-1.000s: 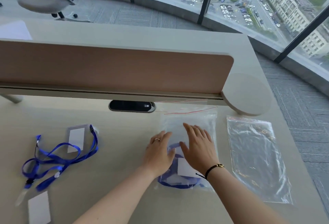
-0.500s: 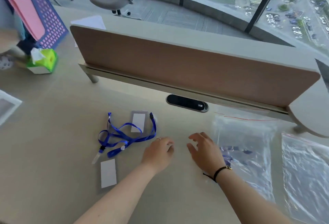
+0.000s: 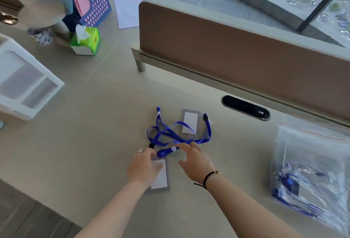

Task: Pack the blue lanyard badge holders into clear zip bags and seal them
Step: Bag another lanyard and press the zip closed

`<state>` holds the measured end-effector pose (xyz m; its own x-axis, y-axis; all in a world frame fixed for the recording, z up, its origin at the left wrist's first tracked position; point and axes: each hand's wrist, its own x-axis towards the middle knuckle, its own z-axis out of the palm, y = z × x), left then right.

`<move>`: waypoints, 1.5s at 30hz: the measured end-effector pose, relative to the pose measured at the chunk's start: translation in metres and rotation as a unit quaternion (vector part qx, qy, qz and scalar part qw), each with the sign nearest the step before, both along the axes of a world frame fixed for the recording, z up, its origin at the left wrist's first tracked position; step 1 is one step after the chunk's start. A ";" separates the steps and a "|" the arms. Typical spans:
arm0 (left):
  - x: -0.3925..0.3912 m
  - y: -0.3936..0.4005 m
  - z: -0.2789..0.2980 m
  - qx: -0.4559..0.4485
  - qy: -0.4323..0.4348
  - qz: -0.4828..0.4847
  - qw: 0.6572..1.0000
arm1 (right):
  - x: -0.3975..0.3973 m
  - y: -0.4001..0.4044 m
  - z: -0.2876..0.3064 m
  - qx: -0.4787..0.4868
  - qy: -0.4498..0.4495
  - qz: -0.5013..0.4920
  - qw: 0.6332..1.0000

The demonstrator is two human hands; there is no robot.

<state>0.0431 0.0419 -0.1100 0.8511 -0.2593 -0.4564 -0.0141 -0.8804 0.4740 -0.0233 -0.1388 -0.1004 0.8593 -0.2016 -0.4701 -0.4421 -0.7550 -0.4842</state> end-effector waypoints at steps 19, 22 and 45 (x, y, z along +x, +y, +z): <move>0.012 0.010 -0.018 0.113 -0.003 -0.091 0.989 | 0.024 0.023 -0.018 -0.059 -0.034 -0.082 0.994; 0.014 0.008 -0.010 0.074 0.038 -0.051 0.995 | 0.020 0.020 -0.002 0.010 -0.045 -0.139 0.989; 0.027 -0.038 0.135 -0.402 0.257 -0.201 0.856 | 0.013 -0.012 0.183 0.371 -0.191 -0.285 0.863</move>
<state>0.0704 0.0042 0.0247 0.3606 -0.8896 -0.2803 0.1532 -0.2399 0.9586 -0.0102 -0.1511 0.0822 0.8409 -0.4076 -0.3560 -0.3405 0.1126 -0.9335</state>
